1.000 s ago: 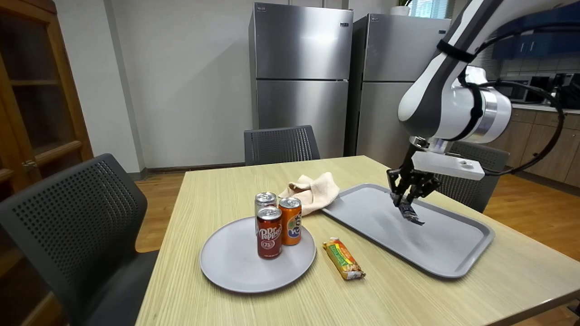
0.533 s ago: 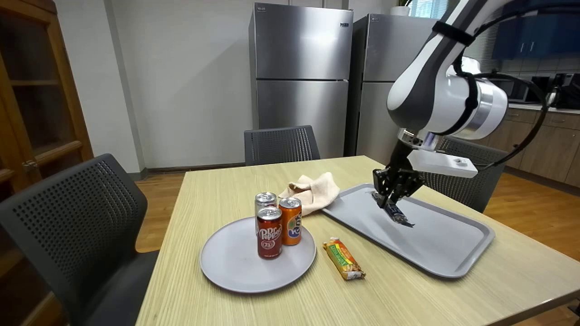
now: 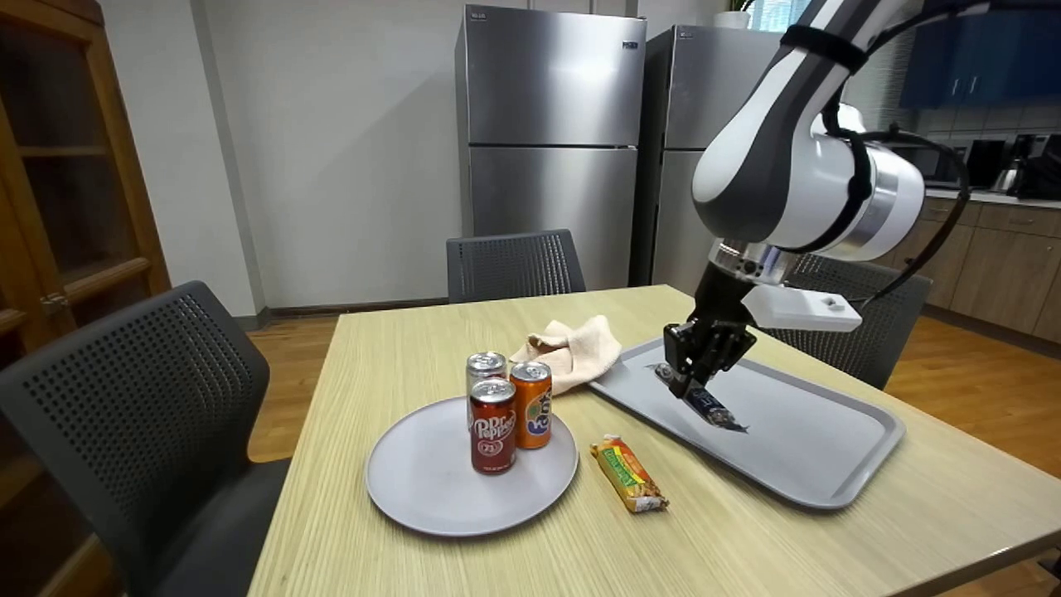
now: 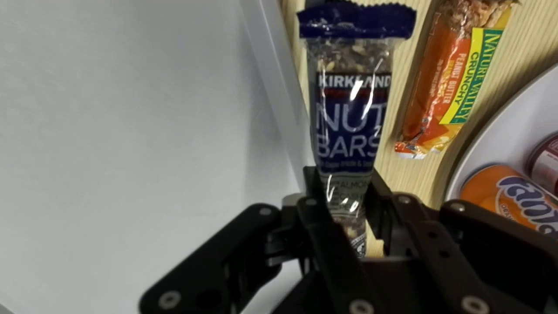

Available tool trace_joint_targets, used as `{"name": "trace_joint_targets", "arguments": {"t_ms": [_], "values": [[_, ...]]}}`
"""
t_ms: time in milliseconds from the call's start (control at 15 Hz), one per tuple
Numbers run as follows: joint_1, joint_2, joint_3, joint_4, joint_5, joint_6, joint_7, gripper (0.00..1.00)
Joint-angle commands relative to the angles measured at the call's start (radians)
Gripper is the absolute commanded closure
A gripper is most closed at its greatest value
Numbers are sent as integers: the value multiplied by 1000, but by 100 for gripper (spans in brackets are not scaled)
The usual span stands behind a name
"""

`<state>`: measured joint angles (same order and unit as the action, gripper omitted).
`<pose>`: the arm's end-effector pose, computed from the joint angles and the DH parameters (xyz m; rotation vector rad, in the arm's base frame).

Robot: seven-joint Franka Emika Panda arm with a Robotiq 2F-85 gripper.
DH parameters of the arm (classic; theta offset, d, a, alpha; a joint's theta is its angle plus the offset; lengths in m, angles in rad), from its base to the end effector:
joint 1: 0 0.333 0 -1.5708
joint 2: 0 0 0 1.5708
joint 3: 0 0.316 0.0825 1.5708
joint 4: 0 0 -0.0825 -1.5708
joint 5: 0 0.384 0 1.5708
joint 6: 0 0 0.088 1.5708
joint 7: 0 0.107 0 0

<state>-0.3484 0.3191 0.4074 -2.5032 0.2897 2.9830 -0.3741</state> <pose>0.4809 0.0177 0.1864 -2.9575 -0.1786 -0.2917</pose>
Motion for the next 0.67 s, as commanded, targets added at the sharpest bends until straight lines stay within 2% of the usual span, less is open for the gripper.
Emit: {"name": "trace_joint_targets", "arguments": {"t_ms": [0,267,600], "values": [[-6,-56,43,-59,7,21,-65,93],[31,-55,33,-91,-36,59,-72,93],[119,-34,-37,-121,-164,99,-21,93]]}}
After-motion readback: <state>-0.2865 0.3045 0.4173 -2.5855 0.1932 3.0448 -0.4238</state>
